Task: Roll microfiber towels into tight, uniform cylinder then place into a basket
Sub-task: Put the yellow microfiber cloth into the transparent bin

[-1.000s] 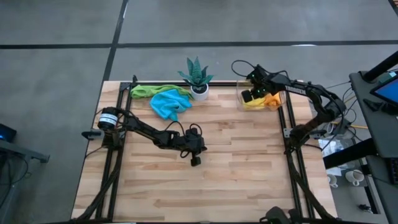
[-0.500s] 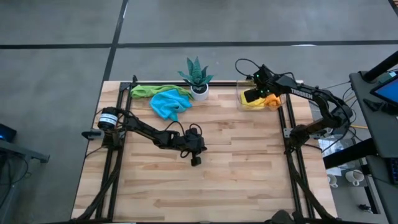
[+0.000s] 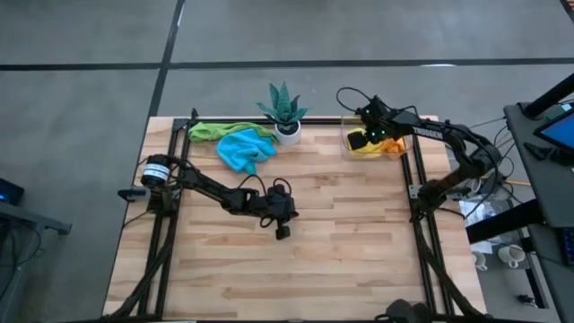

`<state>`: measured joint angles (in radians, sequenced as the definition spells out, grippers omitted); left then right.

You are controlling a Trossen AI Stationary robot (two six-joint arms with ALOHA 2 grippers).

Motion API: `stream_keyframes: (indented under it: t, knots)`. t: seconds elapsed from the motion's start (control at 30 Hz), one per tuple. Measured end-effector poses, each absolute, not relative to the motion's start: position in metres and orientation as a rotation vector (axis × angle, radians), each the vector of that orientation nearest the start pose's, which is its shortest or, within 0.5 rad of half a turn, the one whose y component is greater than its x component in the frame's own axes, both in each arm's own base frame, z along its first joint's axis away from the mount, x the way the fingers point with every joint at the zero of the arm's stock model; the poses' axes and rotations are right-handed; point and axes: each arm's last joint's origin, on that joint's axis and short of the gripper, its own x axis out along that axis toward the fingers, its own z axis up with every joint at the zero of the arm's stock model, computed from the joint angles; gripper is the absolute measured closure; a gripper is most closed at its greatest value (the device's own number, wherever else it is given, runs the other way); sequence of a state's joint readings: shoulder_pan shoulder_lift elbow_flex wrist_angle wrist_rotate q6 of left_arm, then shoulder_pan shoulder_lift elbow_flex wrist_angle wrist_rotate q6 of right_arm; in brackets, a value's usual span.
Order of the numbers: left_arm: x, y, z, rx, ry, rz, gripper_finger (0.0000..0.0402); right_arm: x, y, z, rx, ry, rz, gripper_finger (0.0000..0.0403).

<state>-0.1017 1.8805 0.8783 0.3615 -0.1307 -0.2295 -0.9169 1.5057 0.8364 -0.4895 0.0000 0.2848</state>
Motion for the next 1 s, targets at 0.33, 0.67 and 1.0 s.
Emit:
stream_keyframes:
  t: [0.33,0.67,1.0]
  knots:
    - [0.359,-0.033,0.123,-0.148,0.626,0.1,0.0402,0.159,-0.213,0.172,0.74,1.033,-1.051,0.0348]
    - [0.359,-0.033,0.123,-0.148,0.625,0.1,0.0402,0.142,-0.198,0.194,0.644,1.119,-1.195,0.0393]
    - [0.36,-0.033,0.125,-0.15,0.61,0.099,0.0402,0.146,-0.203,0.184,0.638,1.154,-1.218,0.0388]
